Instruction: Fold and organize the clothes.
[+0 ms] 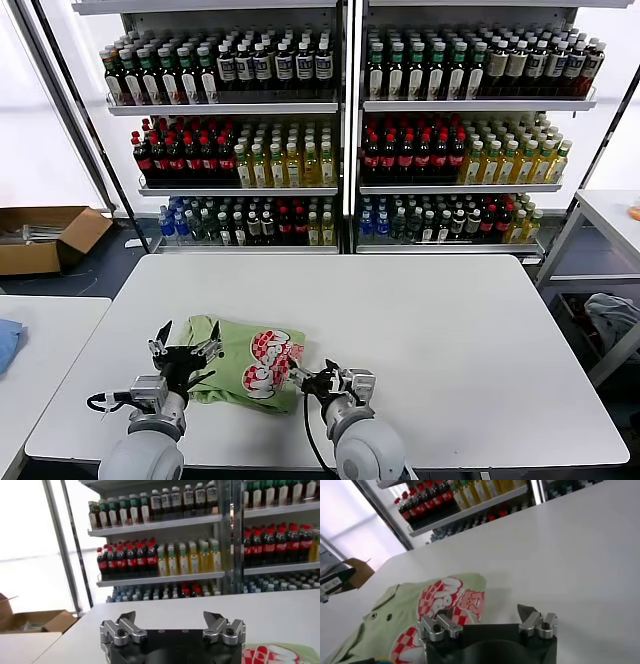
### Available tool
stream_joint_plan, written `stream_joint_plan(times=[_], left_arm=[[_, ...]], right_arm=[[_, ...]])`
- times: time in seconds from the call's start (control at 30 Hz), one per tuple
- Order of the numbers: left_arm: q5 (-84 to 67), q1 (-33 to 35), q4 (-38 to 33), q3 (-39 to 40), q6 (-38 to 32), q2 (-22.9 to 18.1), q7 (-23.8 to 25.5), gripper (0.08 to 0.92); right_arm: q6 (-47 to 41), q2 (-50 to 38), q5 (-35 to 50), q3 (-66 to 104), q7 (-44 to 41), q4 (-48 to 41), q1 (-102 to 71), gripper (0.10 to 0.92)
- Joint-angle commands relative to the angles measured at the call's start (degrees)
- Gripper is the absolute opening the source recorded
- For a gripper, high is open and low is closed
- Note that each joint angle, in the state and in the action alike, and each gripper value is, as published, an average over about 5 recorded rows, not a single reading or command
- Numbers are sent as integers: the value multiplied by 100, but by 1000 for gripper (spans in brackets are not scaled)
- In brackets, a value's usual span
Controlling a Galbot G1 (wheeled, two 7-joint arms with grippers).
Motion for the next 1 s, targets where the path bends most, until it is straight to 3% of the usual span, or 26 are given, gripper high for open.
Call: stream_joint_plan(times=[0.03, 0.77, 0.87, 1.0], left_arm=[[23, 8, 141, -137, 56, -3, -84, 823], [-56, 45, 95, -98, 33, -106, -163, 823], [-147, 33, 13, -151, -55, -99, -224, 823], [-231, 73, -108, -184, -118, -118, -291, 823]], right_arm=[[-49, 180, -13, -243, -31, -483, 203, 788], [78, 4, -974, -152, -225, -213, -21, 177], [53, -137, -1020, -57, -240, -60, -79, 118], [-34, -699, -1006, 201, -254, 396, -134, 108]])
